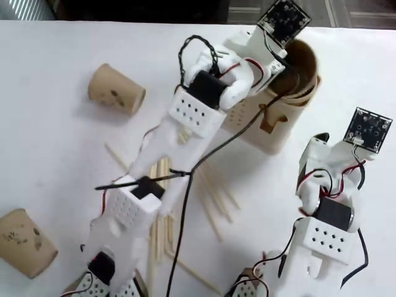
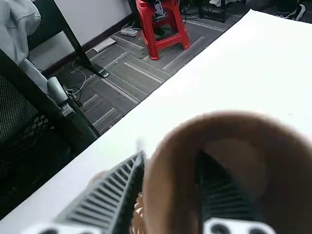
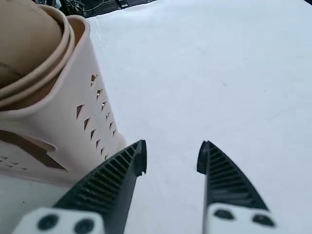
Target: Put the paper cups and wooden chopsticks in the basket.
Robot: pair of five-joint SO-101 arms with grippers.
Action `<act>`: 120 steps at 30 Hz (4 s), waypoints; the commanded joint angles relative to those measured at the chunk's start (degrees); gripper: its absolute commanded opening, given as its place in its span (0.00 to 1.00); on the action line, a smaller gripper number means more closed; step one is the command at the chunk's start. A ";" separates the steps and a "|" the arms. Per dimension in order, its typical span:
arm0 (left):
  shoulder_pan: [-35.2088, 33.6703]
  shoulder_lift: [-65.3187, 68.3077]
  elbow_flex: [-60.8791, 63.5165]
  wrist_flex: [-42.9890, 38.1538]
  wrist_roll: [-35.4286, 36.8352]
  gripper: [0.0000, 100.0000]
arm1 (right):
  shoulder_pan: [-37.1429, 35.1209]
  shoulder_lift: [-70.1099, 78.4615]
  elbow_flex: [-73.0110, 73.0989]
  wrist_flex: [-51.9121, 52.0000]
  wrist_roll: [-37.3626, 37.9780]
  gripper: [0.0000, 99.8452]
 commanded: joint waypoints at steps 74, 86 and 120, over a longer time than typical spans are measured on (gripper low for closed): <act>-70.64 -69.14 59.60 38.15 -46.51 0.11 | -2.86 -0.84 -0.62 1.19 0.79 0.18; -86.73 -57.54 64.35 38.15 -61.80 0.12 | -3.74 -0.84 -0.62 1.19 0.79 0.18; -90.33 -40.40 74.20 38.07 -58.99 0.17 | -4.26 -0.84 -0.44 1.19 0.79 0.18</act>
